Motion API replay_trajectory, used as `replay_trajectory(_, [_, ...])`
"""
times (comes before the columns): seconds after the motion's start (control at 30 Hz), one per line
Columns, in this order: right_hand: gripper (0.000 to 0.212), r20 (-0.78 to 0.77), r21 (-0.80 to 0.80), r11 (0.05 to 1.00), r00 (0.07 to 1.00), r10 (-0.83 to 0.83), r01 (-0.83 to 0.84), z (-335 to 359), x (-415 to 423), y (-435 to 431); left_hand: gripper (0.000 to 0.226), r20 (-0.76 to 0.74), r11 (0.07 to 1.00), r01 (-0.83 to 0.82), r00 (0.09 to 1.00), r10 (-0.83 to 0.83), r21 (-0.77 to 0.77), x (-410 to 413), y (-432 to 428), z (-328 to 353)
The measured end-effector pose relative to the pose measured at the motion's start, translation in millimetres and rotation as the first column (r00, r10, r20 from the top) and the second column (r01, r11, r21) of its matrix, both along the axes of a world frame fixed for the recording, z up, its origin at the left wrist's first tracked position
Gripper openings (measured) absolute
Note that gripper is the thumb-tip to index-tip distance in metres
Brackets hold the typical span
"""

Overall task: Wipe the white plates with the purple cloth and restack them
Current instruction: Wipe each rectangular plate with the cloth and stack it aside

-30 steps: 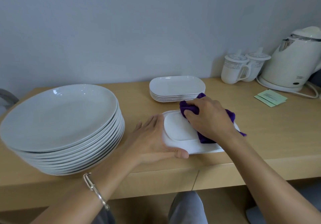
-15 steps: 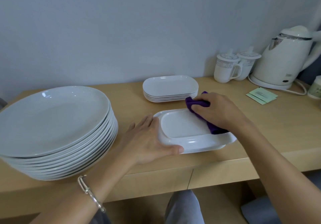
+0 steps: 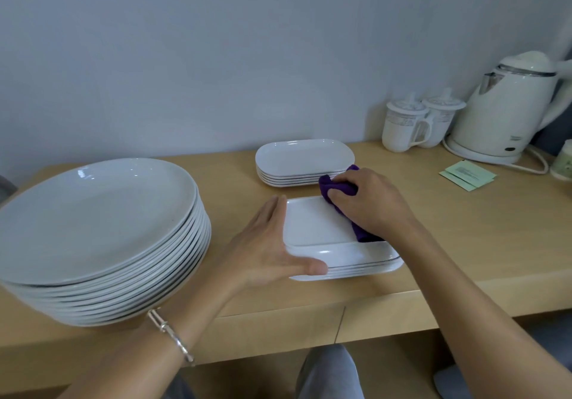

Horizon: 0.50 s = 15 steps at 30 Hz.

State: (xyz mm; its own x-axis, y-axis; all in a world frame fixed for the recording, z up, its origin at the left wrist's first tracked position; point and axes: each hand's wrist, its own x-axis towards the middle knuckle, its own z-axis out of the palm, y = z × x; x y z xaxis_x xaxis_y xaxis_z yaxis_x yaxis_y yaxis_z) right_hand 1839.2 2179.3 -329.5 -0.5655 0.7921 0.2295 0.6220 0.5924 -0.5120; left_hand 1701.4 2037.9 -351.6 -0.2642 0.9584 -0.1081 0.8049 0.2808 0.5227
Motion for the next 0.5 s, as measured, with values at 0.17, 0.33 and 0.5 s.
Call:
replay_trajectory(0.17, [0.029, 0.085, 0.031, 0.992, 0.990, 0.116, -0.119, 2, -20, -8, 0.087, 0.071, 0.995, -0.050, 0.997, 0.044, 0.090, -6, 2, -8])
replay_trajectory(0.33, [0.030, 0.105, 0.029, 0.969, 0.964, 0.242, -0.246, -3, -37, -19, 0.101, 0.170, 0.977, -0.044, 0.985, 0.008, 0.208, -3, 0, -12])
replay_trajectory(0.5, [0.026, 0.078, -0.082, 0.990, 0.990, 0.119, -0.113, 9, 8, 6, 0.087, 0.093, 0.983, -0.058, 0.995, 0.042, 0.177, -1, -1, -12])
